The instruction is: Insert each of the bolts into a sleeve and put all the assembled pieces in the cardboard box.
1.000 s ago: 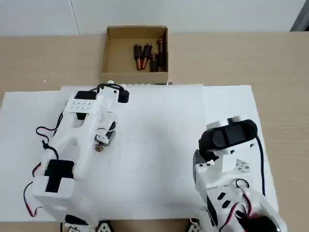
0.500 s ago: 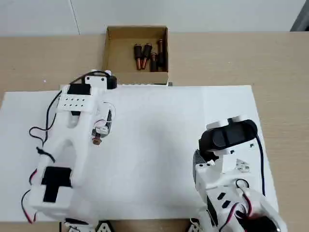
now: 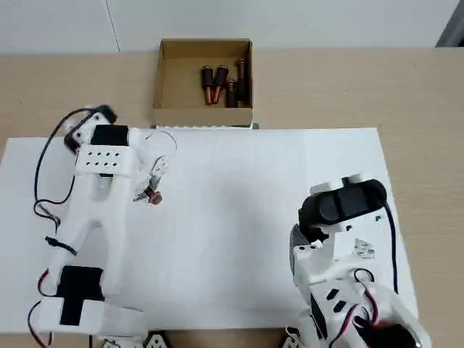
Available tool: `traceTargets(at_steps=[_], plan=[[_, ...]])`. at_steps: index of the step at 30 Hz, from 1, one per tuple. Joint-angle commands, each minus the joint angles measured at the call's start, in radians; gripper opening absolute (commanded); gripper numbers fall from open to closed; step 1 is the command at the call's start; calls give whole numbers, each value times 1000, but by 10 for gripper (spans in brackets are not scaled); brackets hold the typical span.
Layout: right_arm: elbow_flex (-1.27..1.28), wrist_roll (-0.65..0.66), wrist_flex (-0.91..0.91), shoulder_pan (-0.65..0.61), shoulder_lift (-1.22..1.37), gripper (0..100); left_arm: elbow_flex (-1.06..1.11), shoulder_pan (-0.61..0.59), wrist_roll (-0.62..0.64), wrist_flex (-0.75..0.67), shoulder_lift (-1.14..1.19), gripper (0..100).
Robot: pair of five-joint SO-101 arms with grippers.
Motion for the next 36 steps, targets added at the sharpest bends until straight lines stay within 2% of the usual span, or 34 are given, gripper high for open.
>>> traceTargets(at_steps=[1,4,7,15,21,27,30,36], plan=[[-6,-8,-2,-1,-2,2,-36,-5,218,-8,17,5],[-6,-8,-2,-1,-2,2,-36,-5,377,-6,41,5],[-6,-8,-1,-1,-4,2,-41,-5,479,-8,46,5],[-6,-8,-1,-4,-4,2,-56,-8,488,-6,46,17],[-6,-8,-1,-2,-4,2,-74,-23,486,25,46,211],[-6,-8,-1,-1,-4,2,-74,-15,483,35,46,229],[-6,-8,-1,-1,-4,2,-76,-15,393,37,46,229],[-6,-8,-1,-1,-4,2,-136,-49,-52,71,44,230]])
